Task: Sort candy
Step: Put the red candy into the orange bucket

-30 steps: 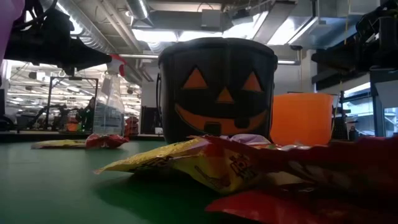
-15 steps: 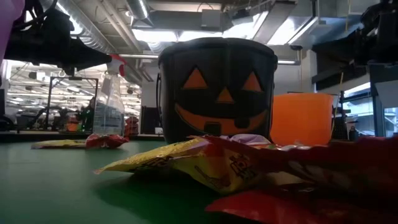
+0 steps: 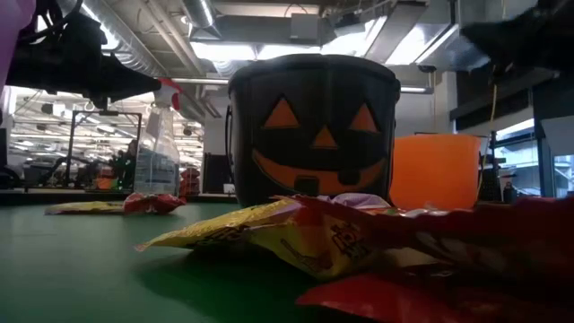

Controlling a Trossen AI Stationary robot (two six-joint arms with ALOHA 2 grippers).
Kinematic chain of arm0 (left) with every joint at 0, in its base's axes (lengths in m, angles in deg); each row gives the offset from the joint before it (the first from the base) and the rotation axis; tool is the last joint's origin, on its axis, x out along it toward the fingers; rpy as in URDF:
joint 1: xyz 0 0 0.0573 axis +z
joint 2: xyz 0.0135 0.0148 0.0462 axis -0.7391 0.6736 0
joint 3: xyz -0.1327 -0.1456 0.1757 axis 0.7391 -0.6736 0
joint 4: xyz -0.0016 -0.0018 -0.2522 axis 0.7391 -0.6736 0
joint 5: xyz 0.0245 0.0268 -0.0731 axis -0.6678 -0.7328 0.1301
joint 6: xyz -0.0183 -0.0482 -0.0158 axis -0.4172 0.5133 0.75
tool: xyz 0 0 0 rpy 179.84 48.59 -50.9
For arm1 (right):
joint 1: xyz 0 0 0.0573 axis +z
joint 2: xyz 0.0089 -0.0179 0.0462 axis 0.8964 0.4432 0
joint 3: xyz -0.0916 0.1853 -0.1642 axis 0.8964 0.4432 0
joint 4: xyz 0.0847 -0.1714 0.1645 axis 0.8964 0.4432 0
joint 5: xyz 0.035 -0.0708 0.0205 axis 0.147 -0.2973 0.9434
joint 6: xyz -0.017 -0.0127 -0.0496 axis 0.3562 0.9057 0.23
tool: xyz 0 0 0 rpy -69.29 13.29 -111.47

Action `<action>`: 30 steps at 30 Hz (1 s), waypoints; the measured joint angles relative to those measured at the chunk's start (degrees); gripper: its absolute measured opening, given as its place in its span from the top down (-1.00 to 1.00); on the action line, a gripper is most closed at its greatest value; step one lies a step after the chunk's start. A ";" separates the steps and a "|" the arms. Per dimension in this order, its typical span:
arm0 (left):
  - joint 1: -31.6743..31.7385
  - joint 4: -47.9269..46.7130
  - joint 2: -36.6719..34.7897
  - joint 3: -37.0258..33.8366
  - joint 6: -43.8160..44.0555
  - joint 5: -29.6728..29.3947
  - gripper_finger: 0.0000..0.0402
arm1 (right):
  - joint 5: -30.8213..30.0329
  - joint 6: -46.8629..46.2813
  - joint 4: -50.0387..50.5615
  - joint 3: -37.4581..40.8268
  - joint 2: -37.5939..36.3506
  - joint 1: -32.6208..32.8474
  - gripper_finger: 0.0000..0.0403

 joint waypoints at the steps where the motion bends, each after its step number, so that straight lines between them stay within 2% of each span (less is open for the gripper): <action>1: 0.00 0.00 0.02 0.00 -0.01 0.01 0.99 | 2.25 0.03 -0.18 -0.81 0.04 0.00 0.95; 4: -0.01 0.00 0.01 0.00 0.00 -0.01 0.99 | 6.10 0.33 3.19 -3.48 0.02 0.00 0.95; 12: -0.01 0.00 0.01 0.00 0.01 -0.01 0.99 | 6.42 -5.60 20.03 -11.17 6.63 0.00 0.95; 20: -0.01 -0.02 0.02 -0.01 0.00 -0.01 0.99 | -2.18 -5.61 28.54 -17.37 18.26 0.00 0.95; 24: -0.01 0.00 0.00 0.01 0.01 0.01 0.99 | -2.45 -5.89 33.77 -19.60 23.57 0.00 0.95; 30: -0.01 0.00 0.02 0.00 0.00 -0.01 0.99 | -0.06 -13.51 47.92 -24.62 29.46 0.01 0.85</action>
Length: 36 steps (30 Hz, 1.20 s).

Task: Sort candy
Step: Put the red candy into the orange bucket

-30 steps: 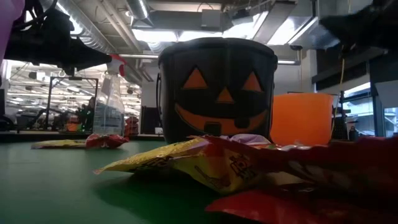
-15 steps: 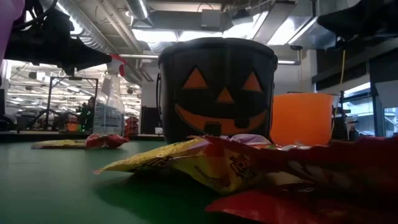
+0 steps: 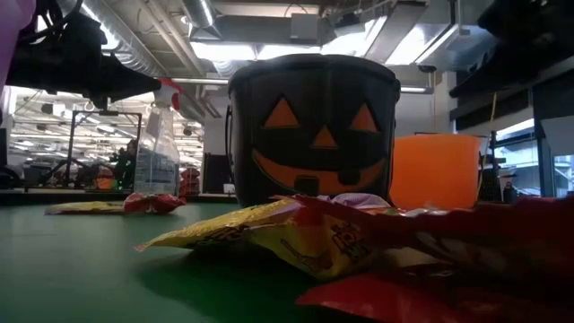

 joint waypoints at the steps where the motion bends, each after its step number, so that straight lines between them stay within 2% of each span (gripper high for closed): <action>1: 0.00 0.00 -0.02 -0.01 0.00 0.01 0.99 | 0.01 -0.96 1.11 -0.52 0.60 -0.01 0.81; 8: 0.00 0.00 -0.02 0.00 -0.01 0.02 0.99 | -0.06 -4.86 1.63 -1.01 1.59 -0.01 0.45; 12: 0.02 0.00 -0.02 0.00 0.01 0.00 0.99 | 0.48 -11.43 1.52 -1.01 3.33 -0.01 0.31; 16: 0.00 0.00 -0.02 -0.02 0.00 0.00 0.99 | 0.90 -16.00 2.17 -1.01 5.82 -0.01 0.24; 25: 0.00 0.00 -0.01 0.00 -0.02 0.00 0.99 | 0.34 -17.37 3.31 -1.01 13.56 -0.01 0.22; 31: 0.00 0.00 -0.02 0.00 0.01 0.00 0.99 | 6.58 -24.78 5.64 -1.01 18.88 -0.01 0.22; 36: 0.02 0.00 -0.02 0.00 0.00 0.00 0.99 | 15.53 -32.92 6.37 -1.01 22.24 -0.01 0.22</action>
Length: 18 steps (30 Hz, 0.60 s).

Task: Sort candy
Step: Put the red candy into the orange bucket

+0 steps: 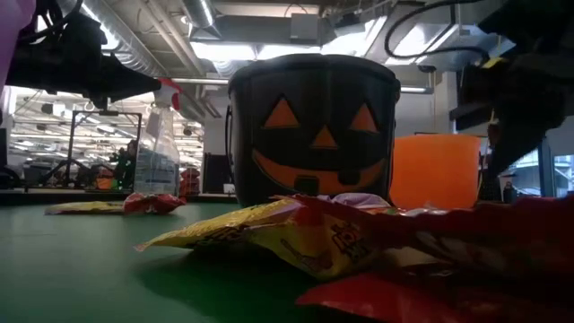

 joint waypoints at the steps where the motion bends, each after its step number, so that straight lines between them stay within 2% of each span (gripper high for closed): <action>1: -0.02 0.00 0.01 -0.02 0.00 0.00 0.99 | 2.08 -1.47 -0.03 -0.07 0.60 0.00 0.22; 4: -0.02 0.00 0.02 0.00 0.00 0.00 0.99 | 6.19 -5.66 2.41 -1.01 2.33 0.09 0.22; 7: 0.00 0.00 0.00 0.00 0.00 0.00 0.99 | 6.67 -7.02 5.49 -2.45 3.36 0.78 0.22; 12: -0.02 0.00 0.00 -0.01 0.00 0.00 0.99 | 2.41 -4.06 7.04 -3.89 3.53 5.13 0.22; 18: -0.02 0.00 0.01 -0.02 -0.02 0.02 0.99 | -4.02 -2.87 6.95 -4.42 5.82 14.31 0.22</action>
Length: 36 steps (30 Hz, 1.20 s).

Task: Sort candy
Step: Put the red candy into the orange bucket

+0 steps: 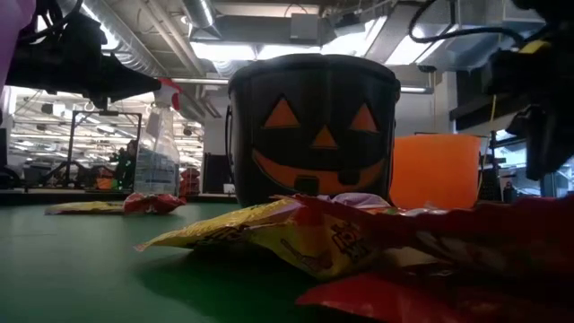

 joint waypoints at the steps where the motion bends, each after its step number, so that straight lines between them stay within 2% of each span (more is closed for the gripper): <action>1: 0.00 0.00 0.00 0.00 0.01 -0.02 0.99 | -0.81 -0.75 0.00 0.00 1.05 1.38 0.22; 6: 0.00 0.00 0.01 0.00 0.01 -0.02 0.99 | -3.34 -2.61 0.02 0.00 7.51 6.43 0.22; 12: 0.01 0.00 0.00 0.00 0.00 -0.01 0.99 | -4.16 -2.89 -0.18 0.00 14.43 7.52 0.22; 21: 0.00 0.00 -0.01 0.01 0.00 -0.02 0.99 | -6.91 -2.95 0.02 -0.46 17.41 7.52 0.25; 25: 0.01 0.00 -0.01 0.01 0.02 -0.01 0.99 | -8.59 -2.61 2.22 -1.76 17.56 7.46 0.44; 31: 0.00 0.00 0.00 0.02 0.01 -0.02 0.99 | -9.04 -2.23 1.64 -3.99 17.53 7.46 0.95; 36: 0.00 0.00 0.00 0.00 0.00 -0.01 0.99 | -10.33 -1.78 1.99 -6.45 17.53 7.46 0.90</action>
